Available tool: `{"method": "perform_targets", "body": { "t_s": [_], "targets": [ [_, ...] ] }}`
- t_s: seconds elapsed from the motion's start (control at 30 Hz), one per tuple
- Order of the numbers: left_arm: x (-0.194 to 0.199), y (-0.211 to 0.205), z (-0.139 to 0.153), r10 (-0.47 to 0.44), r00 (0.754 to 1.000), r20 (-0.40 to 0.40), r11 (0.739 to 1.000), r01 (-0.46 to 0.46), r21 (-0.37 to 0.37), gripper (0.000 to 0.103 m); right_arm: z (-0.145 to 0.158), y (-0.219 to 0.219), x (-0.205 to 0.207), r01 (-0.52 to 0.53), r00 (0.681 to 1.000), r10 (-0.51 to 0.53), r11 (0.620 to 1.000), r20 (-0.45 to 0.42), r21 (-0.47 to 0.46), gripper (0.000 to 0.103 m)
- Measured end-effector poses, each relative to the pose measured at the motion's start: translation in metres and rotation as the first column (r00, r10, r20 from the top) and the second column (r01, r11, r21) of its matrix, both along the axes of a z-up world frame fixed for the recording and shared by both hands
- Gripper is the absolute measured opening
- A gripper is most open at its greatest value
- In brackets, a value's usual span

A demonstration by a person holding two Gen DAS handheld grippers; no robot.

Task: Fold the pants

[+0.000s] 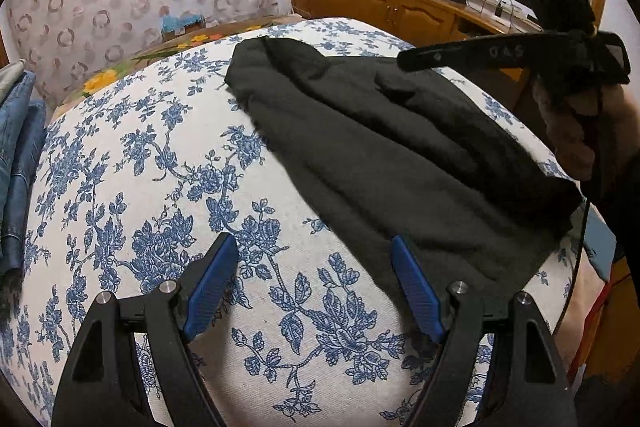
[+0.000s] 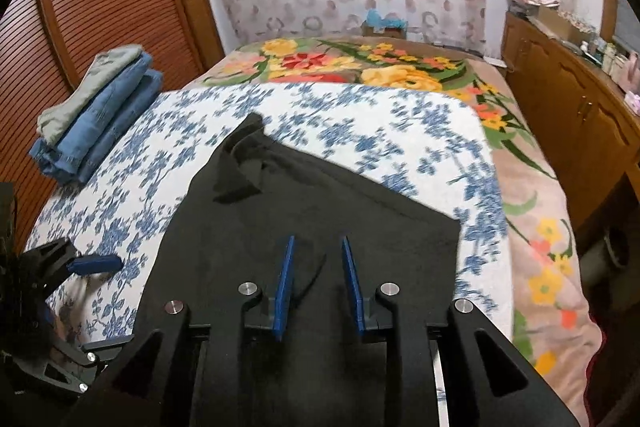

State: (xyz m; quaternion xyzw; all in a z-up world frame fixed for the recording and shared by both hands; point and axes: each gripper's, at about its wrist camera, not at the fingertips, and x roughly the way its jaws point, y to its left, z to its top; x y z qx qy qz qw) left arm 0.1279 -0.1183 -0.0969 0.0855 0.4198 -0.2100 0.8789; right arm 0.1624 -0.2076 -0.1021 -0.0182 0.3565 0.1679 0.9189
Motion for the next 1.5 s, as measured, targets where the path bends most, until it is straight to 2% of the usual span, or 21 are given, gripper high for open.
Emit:
{"method": "perform_targets", "body": {
  "t_s": [0.2, 0.43, 0.53, 0.77, 1.1, 1.33, 1.5],
  "targets": [
    [-0.001, 0.000, 0.000, 0.002, 1.000, 0.002, 1.000, -0.002, -0.001, 0.080, -0.009, 0.015, 0.012, -0.043, 0.998, 0.043, 0.999, -0.046, -0.011, 0.026],
    [-0.001, 0.000, 0.000, 0.002, 1.000, 0.001, 1.000, -0.002, -0.002, 0.080, -0.019, 0.016, 0.030, -0.021, 0.995, 0.016, 0.998, -0.101, -0.052, 0.026],
    [0.000, 0.000, 0.000, 0.002, 1.000, 0.001, 1.000, -0.002, -0.002, 0.080, -0.018, 0.013, 0.031, -0.038, 0.994, 0.034, 0.999, -0.102, -0.035, 0.009],
    [0.000, 0.000, 0.000, 0.003, 1.000, 0.001, 1.000, -0.003, -0.004, 0.080, 0.005, -0.005, 0.020, -0.002, 1.000, 0.002, 1.000, 0.017, 0.006, 0.004],
    [-0.002, 0.012, 0.002, 0.040, 0.999, 0.001, 0.998, -0.039, -0.052, 0.080, 0.016, -0.024, 0.006, 0.077, 0.986, -0.070, 0.996, 0.153, -0.038, 0.003],
    [-0.003, 0.010, 0.001, 0.041, 0.999, 0.006, 0.998, -0.040, -0.039, 0.080, 0.012, -0.028, 0.006, 0.136, 0.978, -0.122, 0.988, 0.171, -0.076, 0.003],
    [-0.003, 0.009, 0.001, 0.041, 0.999, 0.008, 0.999, -0.040, -0.030, 0.080, 0.004, -0.035, 0.020, 0.199, 0.973, -0.184, 0.975, 0.136, -0.103, 0.003]
  ]
}}
